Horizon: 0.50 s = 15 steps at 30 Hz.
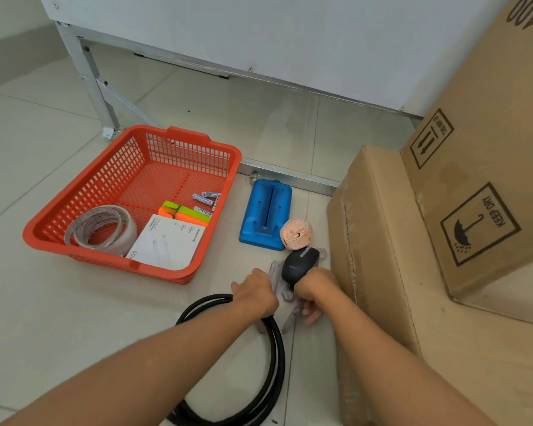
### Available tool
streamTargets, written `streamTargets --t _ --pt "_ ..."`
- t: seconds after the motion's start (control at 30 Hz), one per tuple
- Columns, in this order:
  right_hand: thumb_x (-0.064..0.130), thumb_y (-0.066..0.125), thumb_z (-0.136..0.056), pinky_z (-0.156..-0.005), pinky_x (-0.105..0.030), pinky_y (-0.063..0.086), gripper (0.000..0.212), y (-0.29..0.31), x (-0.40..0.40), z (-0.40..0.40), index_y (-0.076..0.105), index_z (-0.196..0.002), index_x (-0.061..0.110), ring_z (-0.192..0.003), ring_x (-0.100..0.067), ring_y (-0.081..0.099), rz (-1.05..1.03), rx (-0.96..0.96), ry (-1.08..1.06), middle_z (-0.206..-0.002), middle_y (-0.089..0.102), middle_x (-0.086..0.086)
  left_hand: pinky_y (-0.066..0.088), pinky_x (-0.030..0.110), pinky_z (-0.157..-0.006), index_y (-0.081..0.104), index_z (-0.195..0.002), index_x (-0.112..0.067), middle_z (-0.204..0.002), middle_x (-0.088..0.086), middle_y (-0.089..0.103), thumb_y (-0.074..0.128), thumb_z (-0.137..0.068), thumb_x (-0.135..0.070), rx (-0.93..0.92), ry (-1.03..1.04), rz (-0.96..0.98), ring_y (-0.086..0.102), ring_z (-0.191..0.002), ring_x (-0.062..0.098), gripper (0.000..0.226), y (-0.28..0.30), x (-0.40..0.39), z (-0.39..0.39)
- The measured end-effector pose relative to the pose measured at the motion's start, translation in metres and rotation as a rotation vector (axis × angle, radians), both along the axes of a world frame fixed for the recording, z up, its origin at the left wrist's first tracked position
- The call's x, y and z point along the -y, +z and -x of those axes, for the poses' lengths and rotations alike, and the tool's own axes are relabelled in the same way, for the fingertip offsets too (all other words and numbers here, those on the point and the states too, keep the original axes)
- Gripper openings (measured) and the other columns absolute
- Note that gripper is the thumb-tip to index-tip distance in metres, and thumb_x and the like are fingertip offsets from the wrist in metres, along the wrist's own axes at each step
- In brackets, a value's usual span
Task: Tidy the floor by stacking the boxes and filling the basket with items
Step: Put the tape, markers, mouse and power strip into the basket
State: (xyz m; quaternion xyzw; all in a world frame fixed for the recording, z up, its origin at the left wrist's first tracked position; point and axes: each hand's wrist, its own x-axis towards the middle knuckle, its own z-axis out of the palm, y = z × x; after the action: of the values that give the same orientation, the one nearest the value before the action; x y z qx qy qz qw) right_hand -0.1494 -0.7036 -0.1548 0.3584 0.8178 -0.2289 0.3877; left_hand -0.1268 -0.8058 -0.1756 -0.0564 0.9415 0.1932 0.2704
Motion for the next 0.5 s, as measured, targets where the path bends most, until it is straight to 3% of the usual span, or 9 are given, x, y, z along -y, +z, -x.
streamTargets --t 0.17,0.3,0.4,0.5 --pt "0.011 0.046 -0.094 -0.076 -0.037 0.053 0.018 0.030 -0.001 0.019 0.049 -0.083 -0.003 -0.059 -0.024 0.054 -0.026 0.141 0.214 -0.066 0.051 -0.013 0.023 0.029 -0.084 0.056 -0.104 -0.016 -0.107 0.003 0.062 0.054 -0.088 -0.017 -0.156 0.132 -0.111 0.053 -0.104 0.020 0.016 -0.002 0.017 -0.002" --pt "0.010 0.041 -0.094 -0.090 -0.038 0.052 0.017 0.040 -0.007 0.024 0.049 -0.084 -0.002 -0.062 -0.023 0.053 -0.023 0.121 0.285 -0.067 0.051 -0.014 0.024 0.031 -0.093 0.056 -0.102 -0.016 -0.099 0.001 0.064 0.053 -0.091 -0.031 -0.270 0.168 -0.168 0.056 -0.100 0.019 0.018 0.005 0.022 -0.005" --pt "0.009 0.041 -0.094 -0.085 -0.042 0.054 0.016 0.046 -0.008 0.020 0.050 -0.087 -0.003 -0.063 -0.023 0.053 -0.009 0.055 0.265 -0.073 0.051 -0.016 0.025 0.030 -0.092 0.051 -0.097 -0.019 -0.087 -0.002 0.060 0.048 -0.095 -0.033 -0.309 0.168 -0.317 0.056 -0.096 0.017 0.015 0.009 0.022 -0.005" --pt "0.007 0.039 -0.097 -0.077 -0.044 0.054 0.019 0.058 -0.007 0.020 0.045 -0.113 -0.002 -0.070 -0.029 0.054 0.124 -0.086 0.189 -0.087 0.052 -0.019 0.033 0.025 -0.086 0.045 -0.094 -0.021 -0.088 -0.005 0.054 0.044 -0.097 -0.031 -0.342 0.147 -0.538 0.052 -0.096 0.016 0.010 0.013 0.021 -0.004"
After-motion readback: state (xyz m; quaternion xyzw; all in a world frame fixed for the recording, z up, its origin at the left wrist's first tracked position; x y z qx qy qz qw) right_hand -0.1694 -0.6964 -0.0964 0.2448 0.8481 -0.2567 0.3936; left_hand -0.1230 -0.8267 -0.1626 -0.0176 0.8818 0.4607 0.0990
